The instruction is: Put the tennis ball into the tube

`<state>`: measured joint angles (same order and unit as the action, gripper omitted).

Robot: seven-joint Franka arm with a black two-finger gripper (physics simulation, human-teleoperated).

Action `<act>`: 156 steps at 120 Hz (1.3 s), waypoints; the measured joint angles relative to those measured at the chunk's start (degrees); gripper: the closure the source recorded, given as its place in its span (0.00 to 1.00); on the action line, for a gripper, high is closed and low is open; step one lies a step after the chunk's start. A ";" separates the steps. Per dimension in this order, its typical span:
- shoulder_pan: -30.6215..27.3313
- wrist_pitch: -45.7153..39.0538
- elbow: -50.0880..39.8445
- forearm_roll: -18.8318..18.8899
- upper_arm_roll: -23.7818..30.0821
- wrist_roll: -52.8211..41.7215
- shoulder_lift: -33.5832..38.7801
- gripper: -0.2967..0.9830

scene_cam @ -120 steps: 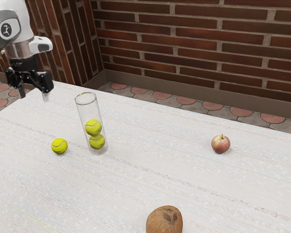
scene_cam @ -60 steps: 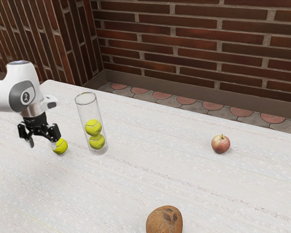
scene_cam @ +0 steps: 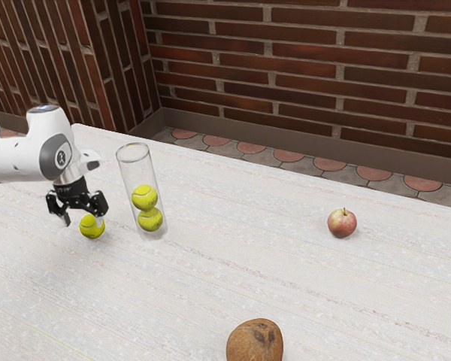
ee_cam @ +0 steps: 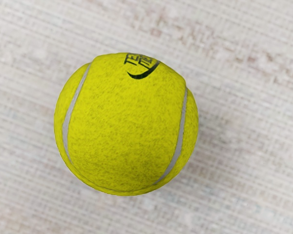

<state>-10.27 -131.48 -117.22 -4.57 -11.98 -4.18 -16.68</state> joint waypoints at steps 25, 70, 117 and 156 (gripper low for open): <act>-0.70 -0.51 3.37 -2.48 -0.02 -1.74 -4.39 0.23; -1.30 -0.60 8.35 -5.22 0.03 -5.25 -9.54 0.23; -2.11 -0.53 9.74 -8.33 0.03 -8.38 -12.24 0.23; -2.17 -0.53 9.97 -8.77 -0.03 -9.96 -12.28 0.42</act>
<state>-12.44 -132.01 -107.25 -13.35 -12.01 -14.13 -28.96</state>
